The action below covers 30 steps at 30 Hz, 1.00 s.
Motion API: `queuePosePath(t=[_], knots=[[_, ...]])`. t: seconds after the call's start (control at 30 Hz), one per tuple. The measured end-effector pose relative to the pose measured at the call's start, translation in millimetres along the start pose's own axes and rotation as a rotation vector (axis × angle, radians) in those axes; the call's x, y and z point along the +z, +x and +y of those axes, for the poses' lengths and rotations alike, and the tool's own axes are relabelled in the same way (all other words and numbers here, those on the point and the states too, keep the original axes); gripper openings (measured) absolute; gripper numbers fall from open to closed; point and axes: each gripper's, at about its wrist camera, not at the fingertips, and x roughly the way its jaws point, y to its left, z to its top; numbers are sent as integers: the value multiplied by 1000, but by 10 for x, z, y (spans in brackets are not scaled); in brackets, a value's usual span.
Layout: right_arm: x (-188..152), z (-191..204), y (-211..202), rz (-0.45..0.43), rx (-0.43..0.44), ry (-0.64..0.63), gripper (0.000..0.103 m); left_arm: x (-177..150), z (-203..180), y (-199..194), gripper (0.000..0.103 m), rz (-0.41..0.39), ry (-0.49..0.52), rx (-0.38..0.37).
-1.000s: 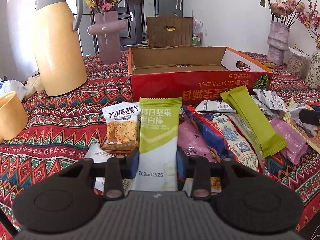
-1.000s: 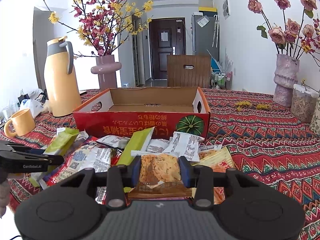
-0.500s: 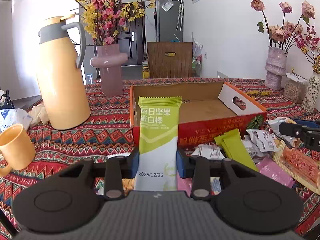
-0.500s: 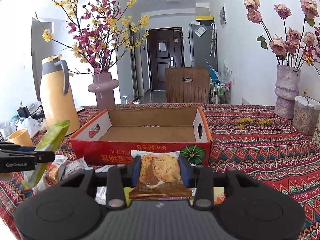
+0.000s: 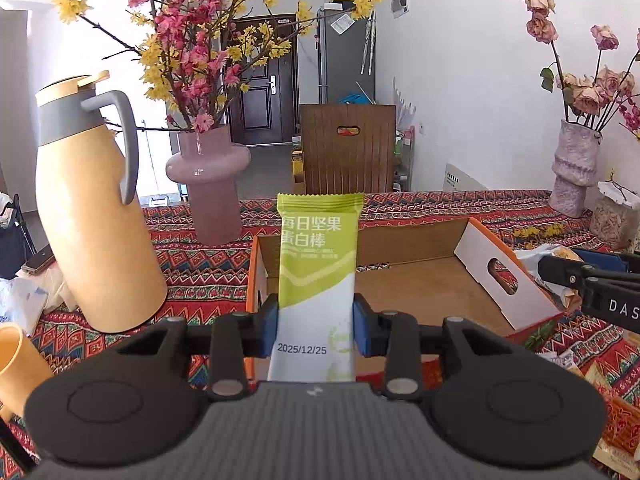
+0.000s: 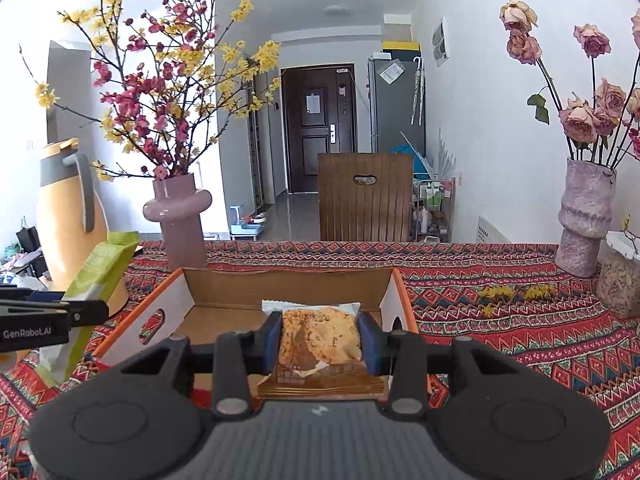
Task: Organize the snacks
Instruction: 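Carry both packets over the open box and release them inside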
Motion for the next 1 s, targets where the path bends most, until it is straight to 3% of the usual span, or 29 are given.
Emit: queuePosePath(t=[0.4,0.63,0.73,0.77,0.8,0.87,0.9,1.0], knots=[[57,1,1043,187,-27,-40,39,255,-152,886,37,98,-3,55],[-37,6,1260,240,-20,-47,40,163,-152,1119,40,154,-13,43],[-46,-24,1254,237,-16,-36,41,139,-174,1073,48,137,-6,30],[-49,-31,1248,236,-16,-32,44,139,-172,1052,53,129,-6,27],[-43,-48,1242,235,-14,-25,53,142,-174,1022,56,120,-5,25],[-38,-76,1208,222,-16,-8,73,150,-173,971,74,105,-4,33],[-35,-86,1181,213,-17,-3,85,153,-171,940,78,95,-5,37],[-23,-113,1097,189,-15,16,97,152,-158,826,93,72,-10,39]])
